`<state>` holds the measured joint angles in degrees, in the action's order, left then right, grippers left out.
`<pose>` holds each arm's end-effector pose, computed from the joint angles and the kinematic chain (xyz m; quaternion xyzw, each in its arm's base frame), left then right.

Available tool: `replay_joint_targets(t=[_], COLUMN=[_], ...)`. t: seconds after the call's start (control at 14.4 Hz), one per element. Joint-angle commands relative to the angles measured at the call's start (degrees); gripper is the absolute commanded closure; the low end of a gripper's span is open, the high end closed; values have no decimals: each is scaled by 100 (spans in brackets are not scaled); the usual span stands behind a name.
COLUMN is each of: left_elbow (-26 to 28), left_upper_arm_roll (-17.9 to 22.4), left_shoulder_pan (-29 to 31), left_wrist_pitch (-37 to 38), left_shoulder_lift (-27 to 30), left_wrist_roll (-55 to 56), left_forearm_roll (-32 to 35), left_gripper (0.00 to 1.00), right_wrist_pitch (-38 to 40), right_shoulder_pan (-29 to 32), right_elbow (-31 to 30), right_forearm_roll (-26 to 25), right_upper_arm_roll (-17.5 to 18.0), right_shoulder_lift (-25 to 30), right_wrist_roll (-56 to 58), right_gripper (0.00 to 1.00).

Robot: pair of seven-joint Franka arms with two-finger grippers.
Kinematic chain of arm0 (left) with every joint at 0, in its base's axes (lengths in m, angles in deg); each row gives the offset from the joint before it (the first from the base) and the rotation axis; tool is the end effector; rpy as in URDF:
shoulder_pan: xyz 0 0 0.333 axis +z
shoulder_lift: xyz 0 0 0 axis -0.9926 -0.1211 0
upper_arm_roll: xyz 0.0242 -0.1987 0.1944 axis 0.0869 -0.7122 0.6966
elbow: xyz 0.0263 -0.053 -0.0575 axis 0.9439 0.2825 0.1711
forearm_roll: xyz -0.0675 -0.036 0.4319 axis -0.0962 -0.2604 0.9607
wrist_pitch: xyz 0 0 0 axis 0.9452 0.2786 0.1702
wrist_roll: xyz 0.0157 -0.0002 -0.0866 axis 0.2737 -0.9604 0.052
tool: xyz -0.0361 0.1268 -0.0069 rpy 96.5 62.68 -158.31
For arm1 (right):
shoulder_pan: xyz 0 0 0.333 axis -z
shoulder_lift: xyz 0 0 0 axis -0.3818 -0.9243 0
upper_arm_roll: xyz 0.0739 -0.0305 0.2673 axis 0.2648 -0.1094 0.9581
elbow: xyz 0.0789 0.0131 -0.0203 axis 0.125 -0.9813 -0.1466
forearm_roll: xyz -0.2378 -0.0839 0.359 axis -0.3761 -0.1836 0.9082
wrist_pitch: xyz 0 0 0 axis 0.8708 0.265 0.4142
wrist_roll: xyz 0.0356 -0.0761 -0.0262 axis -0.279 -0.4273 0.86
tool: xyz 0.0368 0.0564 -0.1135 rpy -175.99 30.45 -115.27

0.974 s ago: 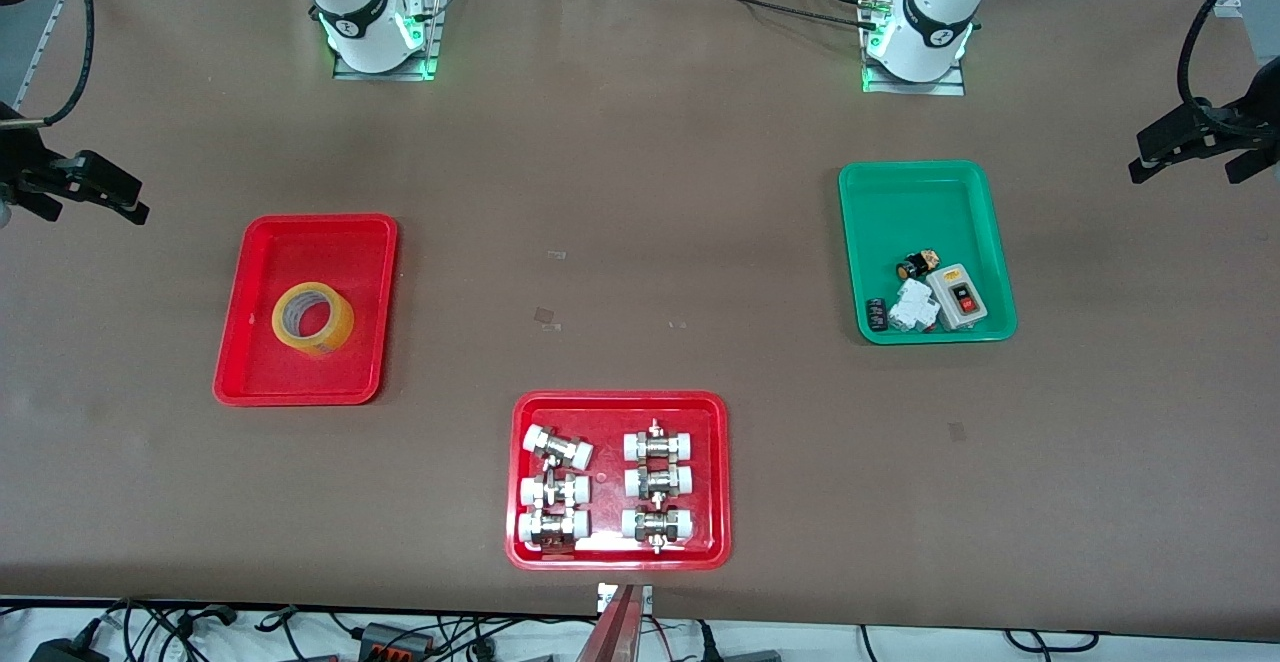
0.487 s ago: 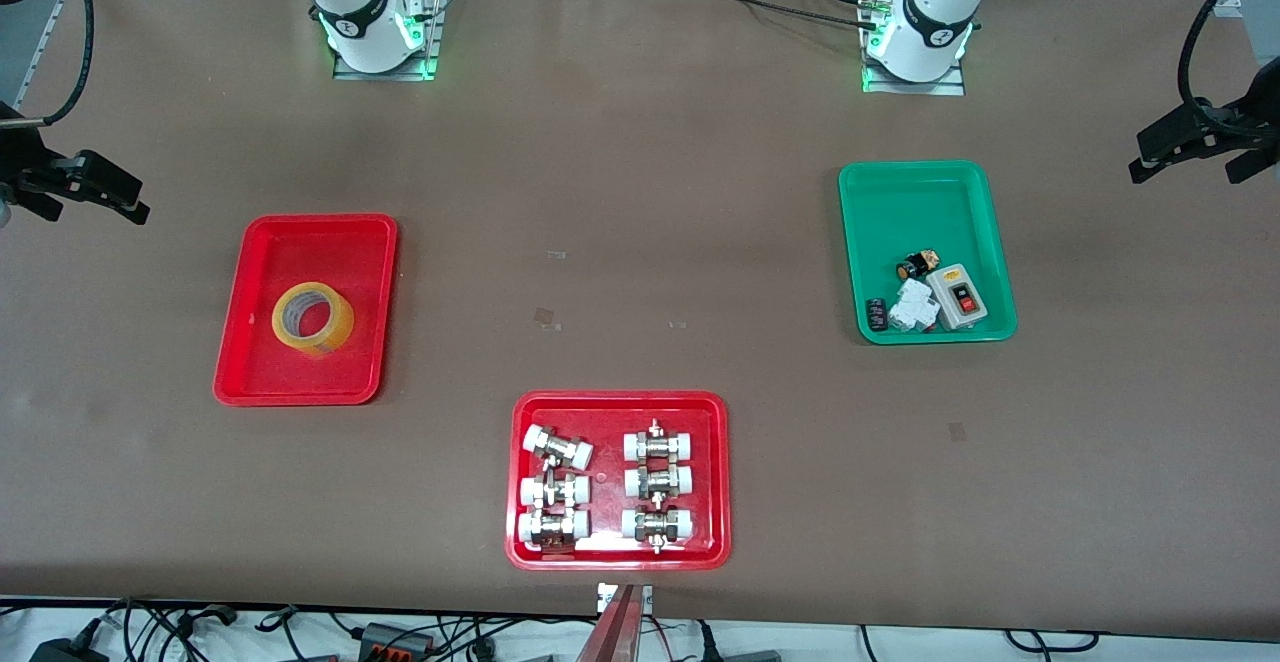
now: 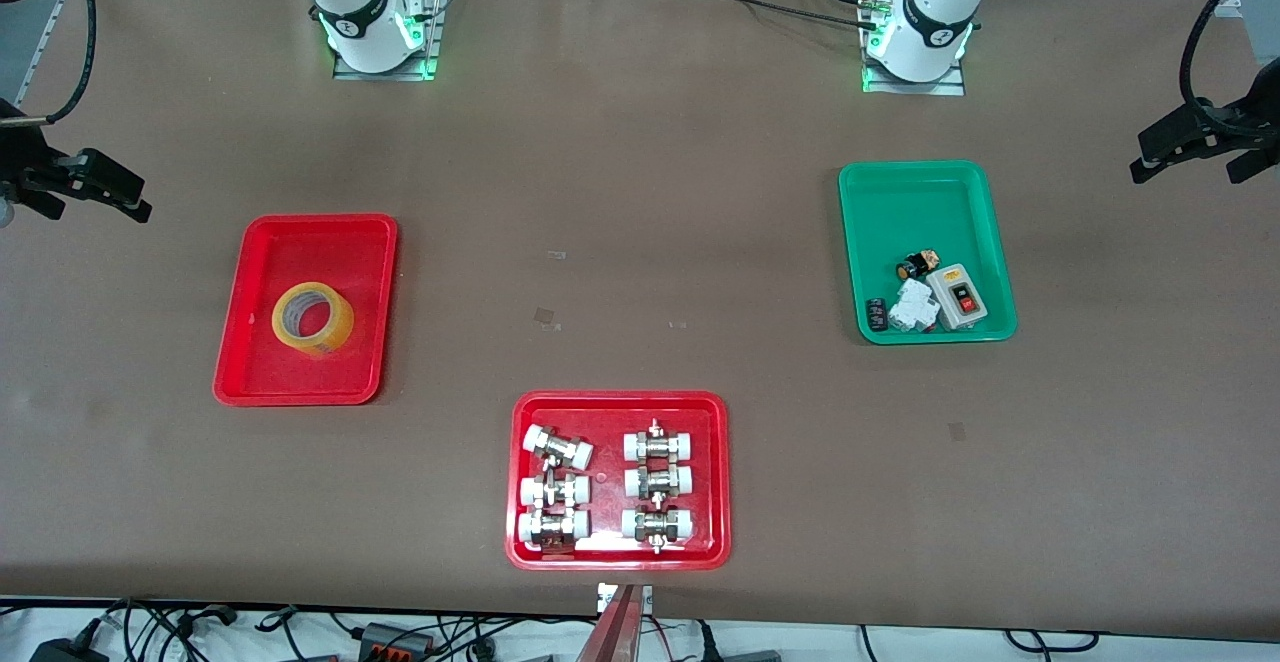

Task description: Left arm passes tape to right arm into tray

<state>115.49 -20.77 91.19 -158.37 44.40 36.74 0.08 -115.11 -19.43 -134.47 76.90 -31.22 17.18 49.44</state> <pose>0.5976 0.0127 0.5988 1.0000 0.0080 -0.0042 0.0030 0.6121 -0.0388 0.5222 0.9994 -0.0120 0.0310 0.0089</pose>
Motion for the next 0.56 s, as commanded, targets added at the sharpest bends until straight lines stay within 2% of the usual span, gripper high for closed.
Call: replay_joint_targets(t=[0.0,0.49], left_elbow=[-192,-192], left_upper_arm_roll=[-24,-24], left_shoulder_pan=[12,12], left_wrist_pitch=[146,146], left_shoulder_lift=[-75,-75], left_wrist_roll=[-21,-21], left_forearm_roll=[104,104], left_gripper=[0,0], right_wrist_pitch=[82,196], right_shoulder_pan=[77,77], right_elbow=[-85,-102], right_forearm_roll=[70,35], right_upper_arm_roll=[72,80], right_shoulder_lift=[131,193], right_wrist_roll=[23,32], right_gripper=[0,0])
